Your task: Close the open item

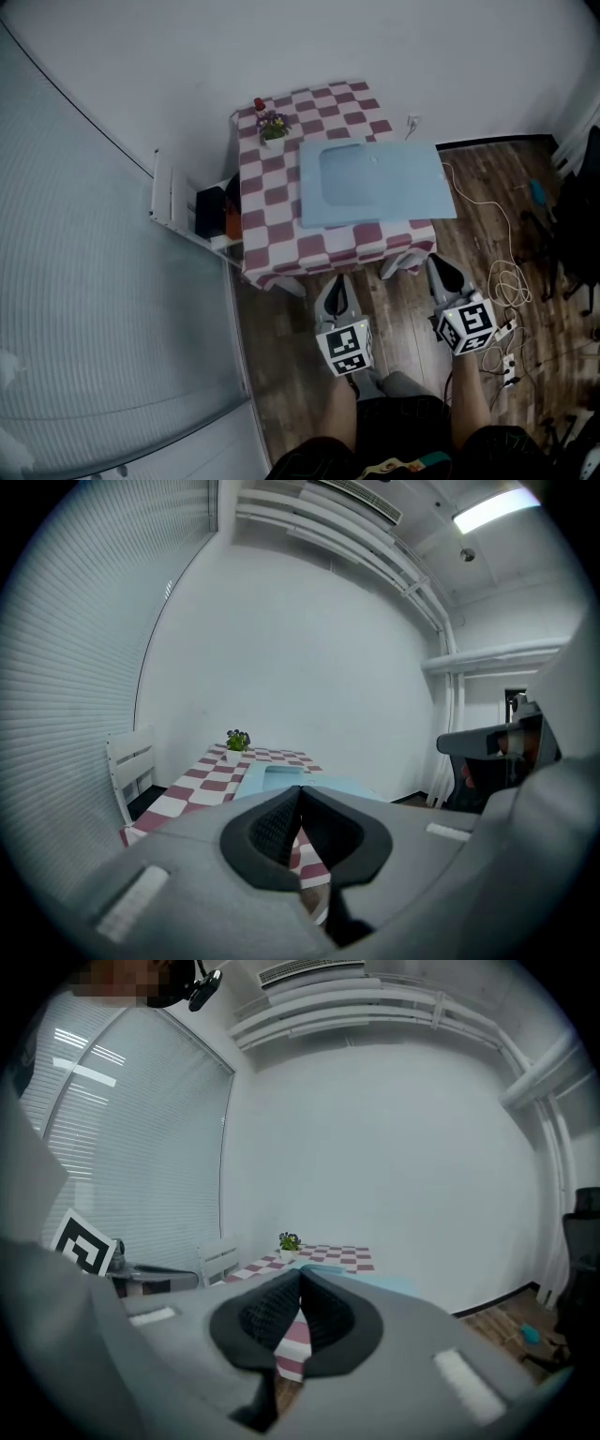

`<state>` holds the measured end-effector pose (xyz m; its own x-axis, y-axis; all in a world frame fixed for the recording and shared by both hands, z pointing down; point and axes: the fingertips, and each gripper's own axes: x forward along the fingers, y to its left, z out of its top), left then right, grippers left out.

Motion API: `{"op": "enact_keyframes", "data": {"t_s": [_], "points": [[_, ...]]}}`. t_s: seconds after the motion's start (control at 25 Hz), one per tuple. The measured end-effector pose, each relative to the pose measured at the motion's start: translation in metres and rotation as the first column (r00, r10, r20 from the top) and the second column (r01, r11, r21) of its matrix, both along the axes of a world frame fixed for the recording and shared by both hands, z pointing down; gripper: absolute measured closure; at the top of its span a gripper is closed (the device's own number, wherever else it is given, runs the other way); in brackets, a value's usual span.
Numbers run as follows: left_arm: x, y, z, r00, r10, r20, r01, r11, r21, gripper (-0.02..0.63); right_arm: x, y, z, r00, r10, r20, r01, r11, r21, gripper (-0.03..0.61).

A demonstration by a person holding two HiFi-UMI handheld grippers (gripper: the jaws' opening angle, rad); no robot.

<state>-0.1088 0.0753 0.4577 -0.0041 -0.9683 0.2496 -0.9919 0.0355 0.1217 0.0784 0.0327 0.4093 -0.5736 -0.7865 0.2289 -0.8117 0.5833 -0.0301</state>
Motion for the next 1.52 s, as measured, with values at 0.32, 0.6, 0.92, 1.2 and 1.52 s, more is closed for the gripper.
{"op": "enact_keyframes", "data": {"t_s": [0.32,0.6,0.92,1.2,1.52], "points": [[-0.002,-0.038,-0.006,0.999,0.007,0.035,-0.008,1.000,0.015,0.604,0.021,-0.027,-0.010,0.998,0.052,0.026,-0.052,0.998,0.022,0.577],[0.036,-0.099,-0.015,0.991,0.104,0.083,-0.106,0.994,0.030,0.604,0.049,-0.071,-0.011,0.994,0.099,0.056,-0.101,0.994,0.040,0.577],[0.081,-0.162,0.014,0.975,0.195,0.107,-0.191,0.980,-0.053,0.604,0.099,-0.125,0.034,0.977,0.197,0.075,-0.193,0.979,-0.058,0.577],[0.138,-0.206,0.063,0.952,0.296,0.078,-0.282,0.947,-0.153,0.604,0.130,-0.155,0.101,0.973,0.229,-0.010,-0.227,0.960,-0.166,0.577],[0.189,-0.242,0.099,0.893,0.428,0.139,-0.381,0.883,-0.273,0.604,0.168,-0.183,0.169,0.955,0.295,-0.021,-0.287,0.905,-0.315,0.577]]}}
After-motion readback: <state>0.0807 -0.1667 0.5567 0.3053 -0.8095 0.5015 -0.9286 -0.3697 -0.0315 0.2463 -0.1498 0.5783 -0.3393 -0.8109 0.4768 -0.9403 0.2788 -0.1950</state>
